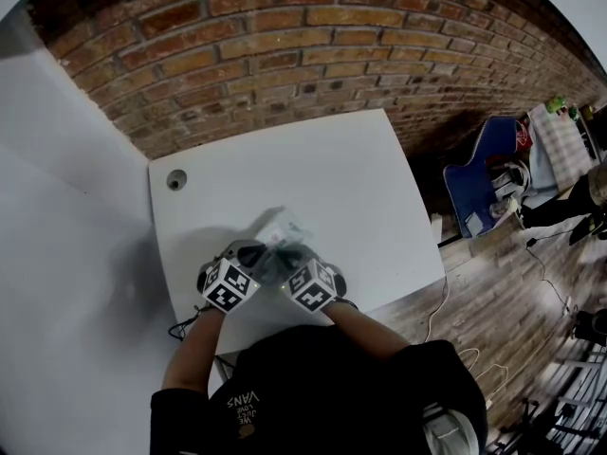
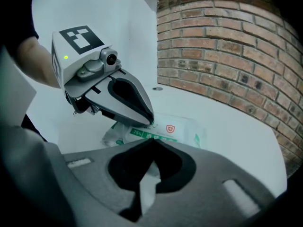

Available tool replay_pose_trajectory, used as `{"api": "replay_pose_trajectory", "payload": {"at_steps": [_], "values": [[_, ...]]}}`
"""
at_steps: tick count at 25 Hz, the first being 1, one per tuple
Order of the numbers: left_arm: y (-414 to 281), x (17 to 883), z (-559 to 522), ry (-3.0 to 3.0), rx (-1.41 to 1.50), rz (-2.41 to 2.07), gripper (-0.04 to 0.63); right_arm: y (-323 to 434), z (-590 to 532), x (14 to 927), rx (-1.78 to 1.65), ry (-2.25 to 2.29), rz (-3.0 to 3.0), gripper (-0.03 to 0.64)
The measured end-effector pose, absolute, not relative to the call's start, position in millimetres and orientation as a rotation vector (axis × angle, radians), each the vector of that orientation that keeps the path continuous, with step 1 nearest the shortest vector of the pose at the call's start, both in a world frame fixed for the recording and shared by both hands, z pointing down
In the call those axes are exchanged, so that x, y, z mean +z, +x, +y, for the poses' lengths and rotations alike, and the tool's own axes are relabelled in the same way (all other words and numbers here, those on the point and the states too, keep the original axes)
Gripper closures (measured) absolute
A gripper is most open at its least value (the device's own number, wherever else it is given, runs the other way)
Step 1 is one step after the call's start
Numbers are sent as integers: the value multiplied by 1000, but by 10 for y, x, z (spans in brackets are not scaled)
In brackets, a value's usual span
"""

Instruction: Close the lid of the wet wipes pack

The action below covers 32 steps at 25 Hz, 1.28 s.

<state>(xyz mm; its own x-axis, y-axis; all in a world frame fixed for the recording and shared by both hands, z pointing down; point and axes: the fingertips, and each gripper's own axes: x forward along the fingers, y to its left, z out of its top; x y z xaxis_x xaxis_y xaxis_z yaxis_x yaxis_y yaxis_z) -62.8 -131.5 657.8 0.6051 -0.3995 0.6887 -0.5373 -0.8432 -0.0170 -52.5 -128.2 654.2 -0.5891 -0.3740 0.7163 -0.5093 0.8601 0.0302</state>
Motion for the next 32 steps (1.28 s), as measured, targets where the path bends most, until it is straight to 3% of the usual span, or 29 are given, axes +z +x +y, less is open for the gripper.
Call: {"api": "replay_pose_trajectory", "payload": {"at_steps": [32], "values": [[-710,6296,-1249,2688,919,-842,571,-547,-1328,6274,278,772,-2368,617]]}}
